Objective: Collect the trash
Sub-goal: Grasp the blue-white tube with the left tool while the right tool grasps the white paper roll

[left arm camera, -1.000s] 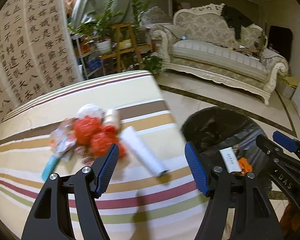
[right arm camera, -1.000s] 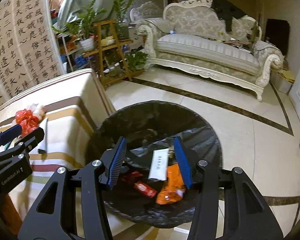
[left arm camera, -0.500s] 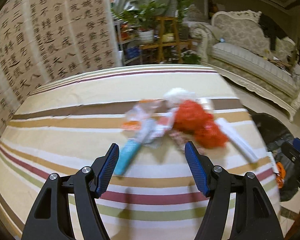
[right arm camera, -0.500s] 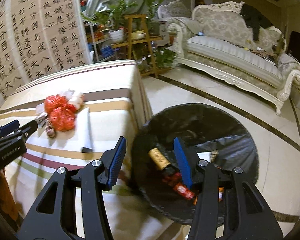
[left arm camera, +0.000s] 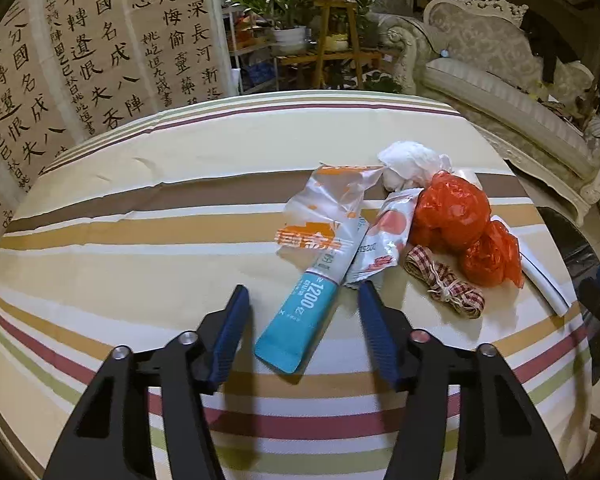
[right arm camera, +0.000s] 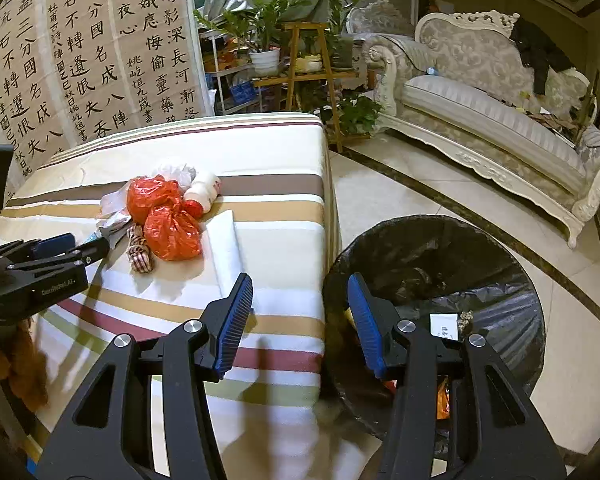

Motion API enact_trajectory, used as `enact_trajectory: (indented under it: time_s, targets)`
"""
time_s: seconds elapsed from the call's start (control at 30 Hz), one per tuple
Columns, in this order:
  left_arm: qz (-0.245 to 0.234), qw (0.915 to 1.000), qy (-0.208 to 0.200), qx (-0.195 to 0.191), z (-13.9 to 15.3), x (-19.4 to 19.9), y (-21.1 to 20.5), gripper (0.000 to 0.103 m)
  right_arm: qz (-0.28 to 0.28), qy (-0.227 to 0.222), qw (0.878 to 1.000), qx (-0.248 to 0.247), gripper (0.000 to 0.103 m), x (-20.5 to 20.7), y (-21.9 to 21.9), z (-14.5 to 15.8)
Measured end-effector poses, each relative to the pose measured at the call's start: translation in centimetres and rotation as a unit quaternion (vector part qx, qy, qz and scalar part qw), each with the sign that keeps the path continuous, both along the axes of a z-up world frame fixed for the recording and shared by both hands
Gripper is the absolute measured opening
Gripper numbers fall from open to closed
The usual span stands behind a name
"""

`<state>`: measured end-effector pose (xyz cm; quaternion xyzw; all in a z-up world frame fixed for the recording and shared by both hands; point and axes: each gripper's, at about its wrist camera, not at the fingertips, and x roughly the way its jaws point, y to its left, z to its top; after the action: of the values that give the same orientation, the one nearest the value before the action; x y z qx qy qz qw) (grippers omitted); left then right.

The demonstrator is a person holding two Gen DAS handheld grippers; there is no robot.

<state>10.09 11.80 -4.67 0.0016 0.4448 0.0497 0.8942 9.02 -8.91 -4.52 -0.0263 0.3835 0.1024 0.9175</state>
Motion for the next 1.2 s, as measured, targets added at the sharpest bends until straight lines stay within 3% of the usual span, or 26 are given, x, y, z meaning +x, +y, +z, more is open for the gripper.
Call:
enact_trajectory:
  time_s: [0.2,0.9,1.03,1.13,1.2]
  targets:
    - [-0.033,0.9994,-0.007,-0.001,0.1,-0.4,-0.9,0.023,0.008,0.004,1.0,0.002,0.048,0.3,0.6,0.0]
    - [-0.024,0.999,-0.009,-0.037,0.4,-3.0,0.0,0.02,0.061,0.032,0.998,-0.005,0.048,2.7,5.1,-0.7]
    - [-0.02,0.9992,-0.011,-0.033,0.4,-3.2,0.0,0.02,0.069,0.049,0.996,-0.014,0.036,3.0,5.7,-1.4]
    - [-0.016,0.9992,-0.014,-0.033,0.4,-3.5,0.1,0.02,0.068,0.048,0.996,-0.02,0.02,2.7,5.9,-1.4]
    - [-0.014,0.9992,-0.015,-0.033,0.4,-3.6,0.1,0.02,0.068,0.048,0.996,-0.022,0.019,2.6,5.9,-1.3]
